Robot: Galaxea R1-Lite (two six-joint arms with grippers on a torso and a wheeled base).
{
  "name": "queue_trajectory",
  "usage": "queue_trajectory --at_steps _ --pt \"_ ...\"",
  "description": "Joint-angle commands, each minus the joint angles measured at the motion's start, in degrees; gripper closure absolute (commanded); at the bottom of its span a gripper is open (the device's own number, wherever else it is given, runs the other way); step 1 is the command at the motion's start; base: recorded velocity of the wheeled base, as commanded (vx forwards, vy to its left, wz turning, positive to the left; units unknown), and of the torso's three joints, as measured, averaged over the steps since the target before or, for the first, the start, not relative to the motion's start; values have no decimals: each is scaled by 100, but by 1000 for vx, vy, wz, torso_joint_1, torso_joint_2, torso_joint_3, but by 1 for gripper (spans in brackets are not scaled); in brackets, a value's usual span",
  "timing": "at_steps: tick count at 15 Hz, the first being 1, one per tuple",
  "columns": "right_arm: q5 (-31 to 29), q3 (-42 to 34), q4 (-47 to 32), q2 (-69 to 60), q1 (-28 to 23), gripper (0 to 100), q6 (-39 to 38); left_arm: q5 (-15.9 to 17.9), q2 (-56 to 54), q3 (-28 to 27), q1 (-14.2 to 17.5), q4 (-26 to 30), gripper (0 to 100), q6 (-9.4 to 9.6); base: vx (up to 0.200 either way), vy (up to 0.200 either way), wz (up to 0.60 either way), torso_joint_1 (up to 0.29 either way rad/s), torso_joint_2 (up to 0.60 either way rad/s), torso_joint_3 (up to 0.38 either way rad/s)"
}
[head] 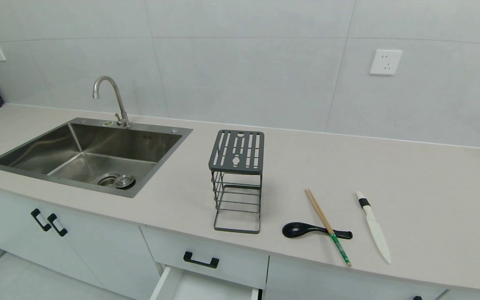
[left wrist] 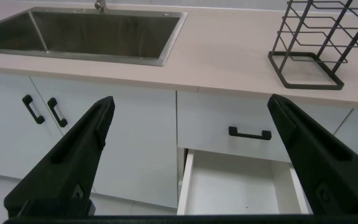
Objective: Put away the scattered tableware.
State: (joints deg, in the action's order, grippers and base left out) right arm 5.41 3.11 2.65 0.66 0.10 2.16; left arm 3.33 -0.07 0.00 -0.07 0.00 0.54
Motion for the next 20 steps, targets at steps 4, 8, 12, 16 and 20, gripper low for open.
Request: queue_trajectory --at_steps 4,8,12,16,20 --pt "1041 2757 377 2096 -221 0 -119 1 7 0 7 0 0 -1 0 0 0 0 0 0" --pt "1726 3091 -757 3002 -142 0 399 1 7 0 -1 0 0 -1 0 0 0 0 0 0" --pt "1559 3161 -1741 3828 509 0 443 1 7 0 -1 0 0 -1 0 0 0 0 0 0" --pt "48 3627 -1697 5076 2223 0 452 1 7 0 7 0 0 -1 0 0 0 0 0 0" --pt "-480 3802 -1776 6271 2715 0 83 1 7 0 7 0 0 -1 0 0 0 0 0 0"
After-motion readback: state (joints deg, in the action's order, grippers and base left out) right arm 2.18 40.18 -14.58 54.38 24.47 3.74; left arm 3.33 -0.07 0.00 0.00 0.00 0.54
